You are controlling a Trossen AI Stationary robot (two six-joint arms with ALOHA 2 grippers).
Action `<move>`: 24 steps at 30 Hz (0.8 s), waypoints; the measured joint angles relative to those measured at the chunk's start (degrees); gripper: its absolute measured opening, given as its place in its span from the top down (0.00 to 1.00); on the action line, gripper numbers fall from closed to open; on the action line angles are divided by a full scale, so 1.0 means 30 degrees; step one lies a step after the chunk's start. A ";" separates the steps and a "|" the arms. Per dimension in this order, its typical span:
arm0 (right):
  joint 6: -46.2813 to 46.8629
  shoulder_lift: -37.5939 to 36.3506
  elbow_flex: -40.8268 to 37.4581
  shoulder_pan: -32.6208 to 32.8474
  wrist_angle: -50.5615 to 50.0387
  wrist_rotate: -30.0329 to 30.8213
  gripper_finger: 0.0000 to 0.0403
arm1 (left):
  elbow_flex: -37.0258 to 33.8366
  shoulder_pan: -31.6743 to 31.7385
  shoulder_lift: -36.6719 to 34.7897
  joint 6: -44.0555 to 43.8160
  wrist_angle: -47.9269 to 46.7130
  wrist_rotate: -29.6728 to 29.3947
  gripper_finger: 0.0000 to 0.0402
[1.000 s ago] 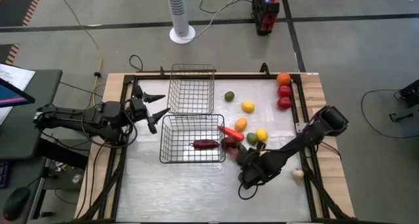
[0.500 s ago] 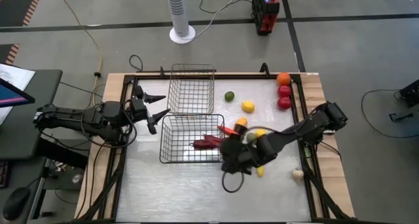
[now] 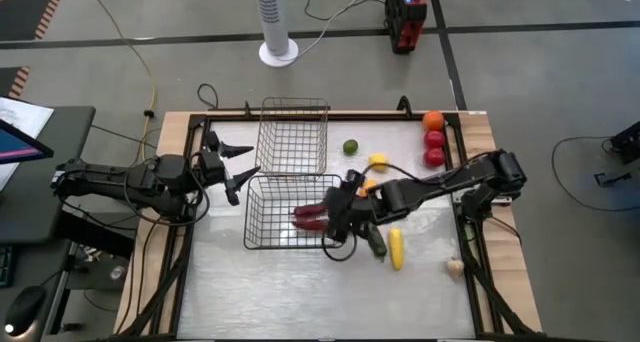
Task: Sort produce into baskets
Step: Put the green chili pepper into the black wire basket
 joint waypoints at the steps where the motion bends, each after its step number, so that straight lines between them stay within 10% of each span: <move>1: 0.0912 -0.0056 0.0000 0.0240 -0.1174 0.0300 0.31 | 0.0000 0.0000 0.0000 -0.0028 -0.0008 0.0000 0.38; 10: 1.0391 -0.0122 -0.3151 0.3502 -0.5000 0.0524 0.31 | 0.0000 0.0000 0.0000 -0.0012 0.0072 0.0007 0.38; 24: 1.6105 -0.0107 -0.9249 0.5300 0.0333 -0.0315 0.31 | 0.0000 0.0000 0.0000 -0.0313 0.0101 0.0007 0.38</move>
